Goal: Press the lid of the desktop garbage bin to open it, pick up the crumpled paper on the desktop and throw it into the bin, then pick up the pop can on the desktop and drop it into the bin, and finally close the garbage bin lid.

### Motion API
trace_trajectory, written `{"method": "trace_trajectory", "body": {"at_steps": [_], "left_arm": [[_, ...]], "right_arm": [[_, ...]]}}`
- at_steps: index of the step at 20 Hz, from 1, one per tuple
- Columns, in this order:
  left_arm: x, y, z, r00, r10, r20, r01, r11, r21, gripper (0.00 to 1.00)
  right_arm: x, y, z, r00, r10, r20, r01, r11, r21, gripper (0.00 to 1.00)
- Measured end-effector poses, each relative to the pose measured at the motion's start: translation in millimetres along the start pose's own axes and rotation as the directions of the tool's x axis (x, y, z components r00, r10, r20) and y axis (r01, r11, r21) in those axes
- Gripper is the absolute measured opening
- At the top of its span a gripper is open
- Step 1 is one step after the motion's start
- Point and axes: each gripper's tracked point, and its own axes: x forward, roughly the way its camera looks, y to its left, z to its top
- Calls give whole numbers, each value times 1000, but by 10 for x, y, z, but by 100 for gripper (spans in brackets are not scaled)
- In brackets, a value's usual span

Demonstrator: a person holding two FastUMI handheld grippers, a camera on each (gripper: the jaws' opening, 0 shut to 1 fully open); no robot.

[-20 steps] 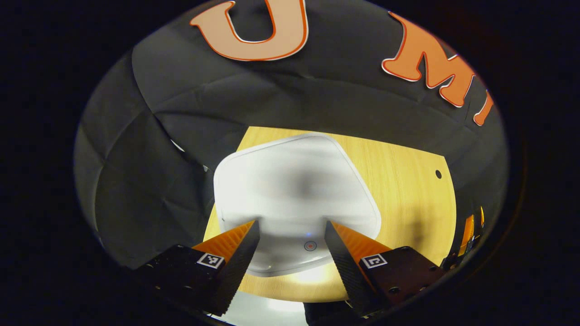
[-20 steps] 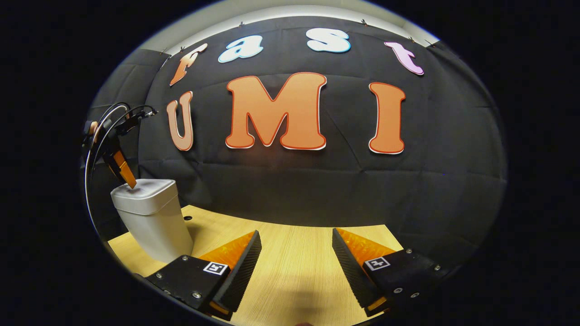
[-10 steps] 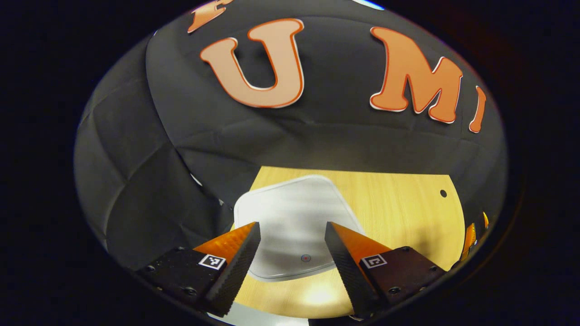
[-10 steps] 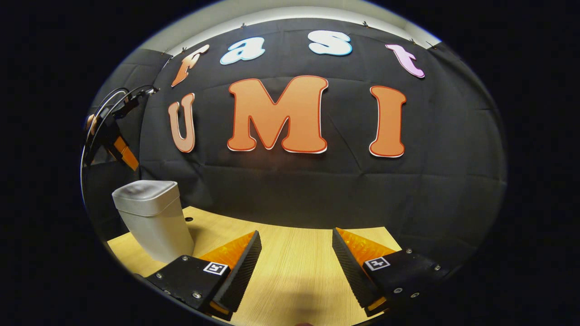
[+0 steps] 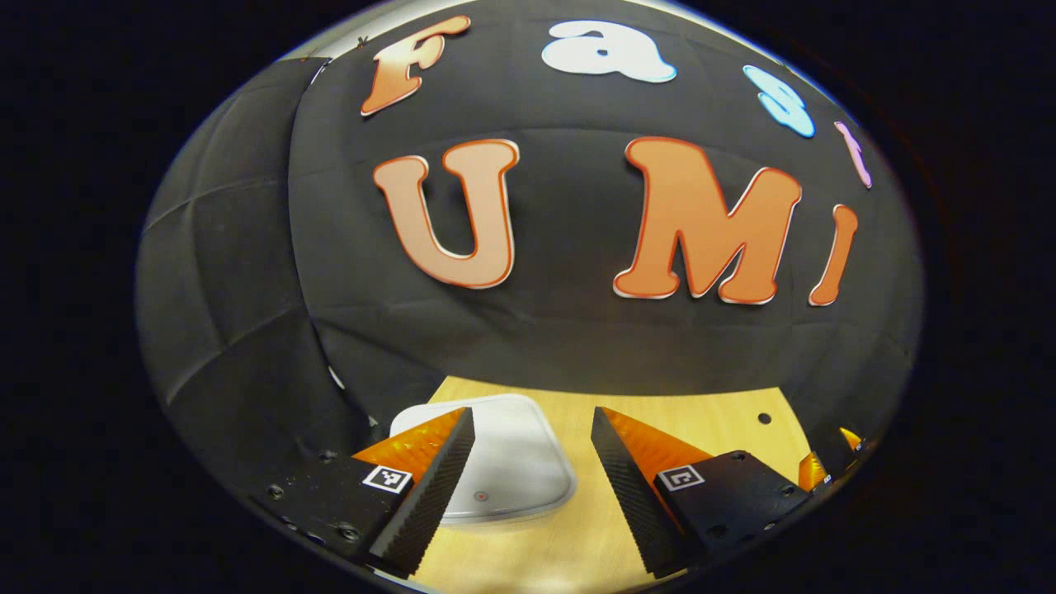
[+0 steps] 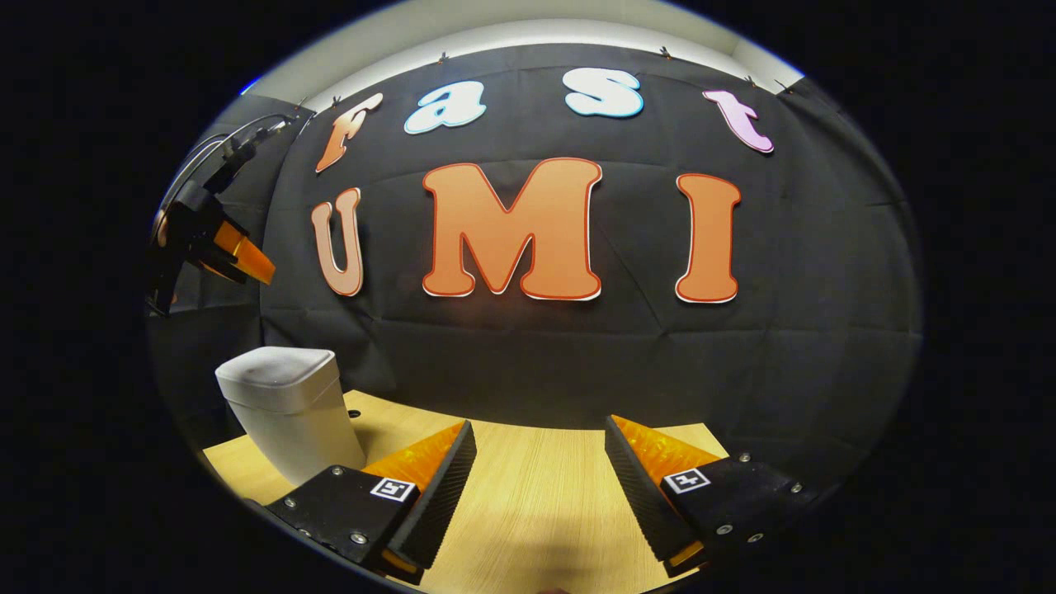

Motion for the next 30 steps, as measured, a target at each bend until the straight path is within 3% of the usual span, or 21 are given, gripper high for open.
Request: {"method": "trace_trajectory", "body": {"at_steps": [4,7,12,20,30], "left_arm": [[-167,-345,128,989,-46,141,49,999,-16,96],[-328,-545,157,972,-58,229,69,997,-41,93],[-410,-868,121,918,-67,391,84,996,-29,89],[-406,-1164,-230,905,-113,410,128,992,-9,94],[-363,-1495,-816,920,-154,362,131,988,86,95]], "right_arm": [[-71,82,156,999,4,35,-4,1000,12,93],[-99,127,229,999,9,49,-9,1000,-4,93],[-136,233,245,999,19,48,-20,1000,12,93],[-185,219,270,999,4,52,-5,1000,10,93],[-287,199,170,999,-14,40,15,1000,-11,93]]}}
